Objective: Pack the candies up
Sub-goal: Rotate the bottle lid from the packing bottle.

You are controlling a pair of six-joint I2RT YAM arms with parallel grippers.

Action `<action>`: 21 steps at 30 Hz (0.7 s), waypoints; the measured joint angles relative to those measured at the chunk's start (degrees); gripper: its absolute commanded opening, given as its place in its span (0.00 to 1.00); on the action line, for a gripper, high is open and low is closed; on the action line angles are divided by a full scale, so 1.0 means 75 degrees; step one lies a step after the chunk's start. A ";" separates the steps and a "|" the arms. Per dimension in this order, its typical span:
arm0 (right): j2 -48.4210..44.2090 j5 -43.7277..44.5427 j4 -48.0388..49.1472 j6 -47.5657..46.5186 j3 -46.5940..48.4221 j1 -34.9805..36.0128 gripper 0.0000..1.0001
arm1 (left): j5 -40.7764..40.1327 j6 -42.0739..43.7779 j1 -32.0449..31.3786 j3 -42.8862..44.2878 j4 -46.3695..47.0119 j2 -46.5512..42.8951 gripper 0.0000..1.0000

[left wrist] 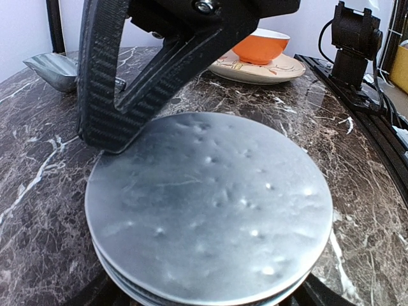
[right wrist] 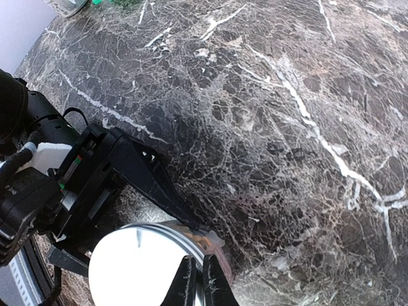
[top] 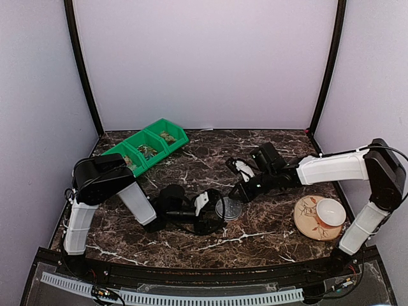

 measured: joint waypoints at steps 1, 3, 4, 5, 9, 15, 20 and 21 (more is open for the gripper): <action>-0.0050 0.0012 0.0009 0.0026 -0.0061 -0.0009 0.06 | -0.0026 -0.0003 -0.0012 0.0000 0.0003 0.0000 0.75; -0.0184 0.0047 0.0006 0.0067 -0.0219 -0.0023 0.06 | -0.0082 -0.0012 -0.0026 0.0000 0.0003 0.0000 0.75; -0.0224 0.0050 0.0000 0.0082 -0.0268 -0.0032 0.07 | -0.0099 -0.0017 -0.0035 0.0000 0.0006 0.0000 0.75; -0.0271 0.0050 -0.0017 0.0085 -0.0306 -0.0047 0.07 | -0.0105 -0.0023 -0.0038 0.0000 0.0006 0.0000 0.75; -0.0618 0.0093 -0.0332 0.0076 -0.0463 -0.0064 0.10 | -0.0111 -0.0035 -0.0041 0.0000 0.0009 0.0000 0.75; -0.1000 0.0038 -0.1172 0.0009 -0.0527 -0.0038 0.26 | -0.0251 -0.0137 -0.0026 0.0000 0.0035 0.0000 0.75; -0.1390 0.0015 -0.1830 -0.0256 -0.0527 0.0012 0.59 | -0.0283 -0.0192 0.0035 -0.0003 0.0015 -0.0017 0.75; -0.1559 0.0032 -0.1909 -0.0425 -0.0527 0.0012 0.68 | -0.0254 -0.0192 0.0038 -0.0003 -0.0012 -0.0029 0.75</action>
